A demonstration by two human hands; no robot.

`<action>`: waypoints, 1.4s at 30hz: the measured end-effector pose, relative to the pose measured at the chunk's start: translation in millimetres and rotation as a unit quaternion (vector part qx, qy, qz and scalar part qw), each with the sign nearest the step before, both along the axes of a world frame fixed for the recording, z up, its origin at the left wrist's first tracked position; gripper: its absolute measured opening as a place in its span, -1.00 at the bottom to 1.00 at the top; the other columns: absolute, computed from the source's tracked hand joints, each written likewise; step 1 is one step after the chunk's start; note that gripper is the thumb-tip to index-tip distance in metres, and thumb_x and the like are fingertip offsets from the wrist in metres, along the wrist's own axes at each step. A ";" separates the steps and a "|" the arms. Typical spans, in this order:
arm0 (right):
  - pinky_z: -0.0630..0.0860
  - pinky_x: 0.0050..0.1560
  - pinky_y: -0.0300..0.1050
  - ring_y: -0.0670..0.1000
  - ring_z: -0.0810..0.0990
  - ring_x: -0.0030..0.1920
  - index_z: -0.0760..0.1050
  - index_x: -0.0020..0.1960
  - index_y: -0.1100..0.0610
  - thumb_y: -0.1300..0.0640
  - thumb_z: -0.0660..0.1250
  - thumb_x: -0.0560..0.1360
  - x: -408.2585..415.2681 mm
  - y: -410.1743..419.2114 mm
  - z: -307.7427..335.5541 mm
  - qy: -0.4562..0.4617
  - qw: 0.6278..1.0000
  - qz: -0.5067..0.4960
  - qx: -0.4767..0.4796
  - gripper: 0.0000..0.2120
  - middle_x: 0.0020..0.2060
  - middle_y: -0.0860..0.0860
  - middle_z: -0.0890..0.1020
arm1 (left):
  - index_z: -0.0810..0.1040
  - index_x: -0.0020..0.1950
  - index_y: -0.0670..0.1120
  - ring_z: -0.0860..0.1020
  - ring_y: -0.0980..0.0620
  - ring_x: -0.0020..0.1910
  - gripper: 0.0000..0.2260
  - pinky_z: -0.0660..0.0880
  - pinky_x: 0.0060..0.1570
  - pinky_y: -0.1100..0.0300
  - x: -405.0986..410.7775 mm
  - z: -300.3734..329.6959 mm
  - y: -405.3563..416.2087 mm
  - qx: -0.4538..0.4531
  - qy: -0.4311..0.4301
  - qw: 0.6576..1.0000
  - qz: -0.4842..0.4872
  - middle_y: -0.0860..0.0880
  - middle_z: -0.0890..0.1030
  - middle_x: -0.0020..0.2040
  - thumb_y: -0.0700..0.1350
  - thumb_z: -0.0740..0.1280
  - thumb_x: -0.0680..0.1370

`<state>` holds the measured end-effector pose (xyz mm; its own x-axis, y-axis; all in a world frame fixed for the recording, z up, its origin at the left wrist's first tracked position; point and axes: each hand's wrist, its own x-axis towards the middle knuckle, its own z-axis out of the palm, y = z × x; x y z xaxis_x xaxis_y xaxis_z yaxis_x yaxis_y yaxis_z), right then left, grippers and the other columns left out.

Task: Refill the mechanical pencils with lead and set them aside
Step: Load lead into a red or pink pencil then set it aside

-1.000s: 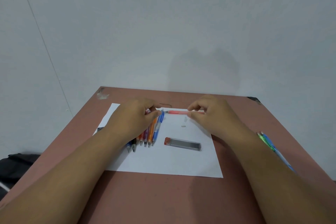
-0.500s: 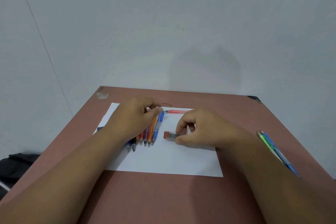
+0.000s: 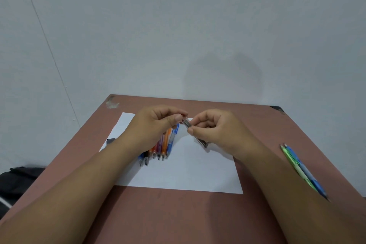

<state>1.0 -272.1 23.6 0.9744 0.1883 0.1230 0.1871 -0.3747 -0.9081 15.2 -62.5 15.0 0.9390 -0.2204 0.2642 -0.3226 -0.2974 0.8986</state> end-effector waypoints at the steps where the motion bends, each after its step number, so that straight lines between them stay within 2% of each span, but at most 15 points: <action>1: 0.63 -0.16 -0.10 -0.06 0.67 -0.27 0.69 -0.07 0.06 0.14 0.59 0.42 -0.6 -0.2 0.7 -0.001 1.000 0.003 0.002 -0.88 -0.24 0.05 0.73 | 0.72 0.08 0.10 0.64 0.18 -0.09 -0.84 0.49 -0.11 0.40 -0.5 0.1 -0.6 0.000 -0.001 1.000 0.005 0.15 0.72 -0.05 -0.09 0.35 0.62; 5: 0.55 -0.26 -0.28 -0.14 0.61 -0.32 0.70 -0.04 0.11 0.22 0.58 0.43 -2.1 1.5 1.2 -0.010 1.000 0.007 0.024 -0.87 -0.27 0.00 0.72 | 0.72 -0.01 0.03 0.55 0.27 -0.32 -0.80 0.49 -0.24 0.40 -4.5 4.1 -3.9 -0.034 -0.009 0.999 0.029 0.18 0.68 -0.24 -0.15 0.30 0.65; 8: 0.54 -0.26 -0.28 -0.12 0.60 -0.27 0.71 0.01 0.08 0.23 0.56 0.45 -1.8 1.1 0.4 -0.024 0.999 0.019 0.026 -0.84 -0.20 0.04 0.72 | 0.71 -0.03 0.02 0.54 0.27 -0.34 -0.79 0.50 -0.28 0.39 -6.0 5.9 -6.0 -0.052 -0.018 0.997 0.050 0.16 0.67 -0.29 -0.15 0.29 0.66; 12: 0.57 -0.04 -0.32 -0.18 0.66 -0.03 0.66 0.15 -0.13 0.20 0.48 0.51 0.2 -3.7 -1.4 -0.084 0.989 0.015 -0.117 -0.71 -0.07 -0.19 0.72 | 0.69 -0.02 0.02 0.59 0.24 -0.32 -0.81 0.53 -0.29 0.39 -10.0 10.1 -8.6 -0.109 -0.021 0.991 0.075 0.14 0.69 -0.27 -0.16 0.29 0.65; 16: 0.59 0.08 -0.20 -0.18 0.64 0.02 0.58 0.33 -0.20 0.15 0.44 0.56 5.1 -7.6 -2.1 -0.169 0.961 -0.022 -0.219 -0.59 0.05 -0.23 0.69 | 0.70 -0.01 0.08 0.66 0.15 -0.21 -0.83 0.60 -0.13 0.31 -9.8 9.3 -8.5 -0.091 -0.036 0.993 0.072 0.10 0.73 -0.17 -0.13 0.33 0.63; 19: 0.54 0.00 -0.39 -0.22 0.64 0.04 0.62 0.29 -0.16 0.14 0.53 0.50 5.2 -9.3 0.3 -0.145 0.976 -0.033 -0.159 -0.59 0.07 -0.23 0.69 | 0.68 -0.02 0.16 0.68 0.13 -0.15 -0.83 0.62 -0.05 0.30 -10.9 6.1 -11.0 -0.049 -0.052 0.995 0.063 0.15 0.72 -0.17 -0.11 0.36 0.62; 21: 0.55 -0.09 -0.40 -0.20 0.67 -0.01 0.67 0.23 -0.10 0.18 0.53 0.49 3.4 -7.4 1.0 -0.105 0.991 -0.004 -0.084 -0.65 0.01 -0.18 0.72 | 0.65 -0.04 0.22 0.67 0.20 -0.16 -0.81 0.58 -0.10 0.39 -12.6 5.8 -12.6 -0.020 -0.069 0.995 0.070 0.22 0.71 -0.19 -0.10 0.37 0.61; 23: 0.53 -0.10 -0.42 -0.18 0.66 0.00 0.65 0.26 -0.08 0.18 0.50 0.52 2.6 -4.7 1.1 -0.110 0.990 0.006 -0.093 -0.65 0.01 -0.16 0.71 | 0.63 -0.05 0.25 0.66 0.22 -0.16 -0.81 0.57 -0.11 0.40 -13.0 6.3 -13.0 -0.012 -0.079 0.994 0.081 0.24 0.70 -0.18 -0.08 0.37 0.60; 25: 0.53 0.00 -0.38 -0.15 0.63 0.07 0.59 0.35 -0.09 0.15 0.47 0.54 5.0 -5.4 0.3 -0.145 0.976 -0.003 -0.163 -0.61 0.09 -0.16 0.68 | 0.62 -0.05 0.26 0.67 0.21 -0.15 -0.80 0.59 -0.10 0.37 -12.4 5.4 -12.5 -0.004 -0.085 0.992 0.089 0.22 0.70 -0.17 -0.07 0.38 0.60; 27: 0.53 0.20 -0.16 -0.09 0.59 0.15 0.56 0.38 -0.10 0.11 0.44 0.57 9.7 -8.1 -1.2 -0.195 0.948 -0.026 -0.249 -0.61 0.15 -0.16 0.66 | 0.63 -0.07 0.26 0.67 0.22 -0.16 -0.80 0.59 -0.10 0.38 -12.0 5.2 -12.5 0.001 -0.078 0.993 0.089 0.22 0.70 -0.18 -0.08 0.39 0.59; 29: 0.50 0.28 -0.06 -0.05 0.56 0.19 0.59 0.34 -0.11 0.12 0.43 0.58 12.2 -10.8 -3.4 -0.226 0.932 -0.052 -0.278 -0.65 0.17 -0.18 0.66 | 0.67 -0.06 0.18 0.68 0.19 -0.15 -0.83 0.59 -0.08 0.37 -11.5 4.7 -12.7 -0.012 -0.048 0.996 0.069 0.17 0.72 -0.17 -0.12 0.40 0.59; 32: 0.50 0.23 -0.07 -0.01 0.57 0.15 0.66 0.22 -0.09 0.23 0.43 0.54 14.9 -12.7 -6.8 -0.281 0.915 -0.085 -0.278 -0.67 0.10 -0.19 0.69 | 0.71 0.06 -0.09 0.71 -0.05 -0.04 -0.86 0.65 0.00 0.16 -8.9 4.0 -13.2 -0.103 0.065 0.992 0.005 -0.07 0.74 -0.06 -0.11 0.37 0.61; 36: 0.50 0.13 -0.13 0.05 0.62 0.08 0.71 0.10 -0.04 0.36 0.44 0.45 20.4 -17.0 -12.2 -0.348 0.891 -0.106 -0.272 -0.63 0.00 -0.14 0.72 | 0.62 0.19 -0.25 0.69 -0.20 0.01 -0.52 0.66 -0.02 0.07 -8.7 7.6 -16.8 -0.256 0.245 0.933 -0.060 -0.29 0.69 0.07 0.15 0.26 0.59; 39: 0.44 0.12 -0.18 0.10 0.61 0.08 0.71 0.09 0.01 0.45 0.42 0.38 23.7 -17.1 -14.4 -0.404 0.860 -0.100 -0.295 -0.56 0.04 -0.12 0.71 | 0.58 0.25 -0.28 0.68 -0.24 0.07 -0.44 0.67 -0.05 0.10 -7.9 9.6 -16.1 -0.292 0.289 0.909 -0.074 -0.33 0.66 0.12 0.20 0.19 0.62; 42: 0.46 0.07 -0.17 0.11 0.58 0.06 0.71 0.10 0.04 0.49 0.43 0.36 22.6 -15.2 -13.1 -0.439 0.844 -0.089 -0.297 -0.55 0.04 -0.09 0.71 | 0.57 0.27 -0.30 0.66 -0.27 0.12 -0.39 0.65 0.07 0.06 -7.2 9.5 -14.1 -0.308 0.312 0.894 -0.089 -0.36 0.65 0.14 0.24 0.20 0.60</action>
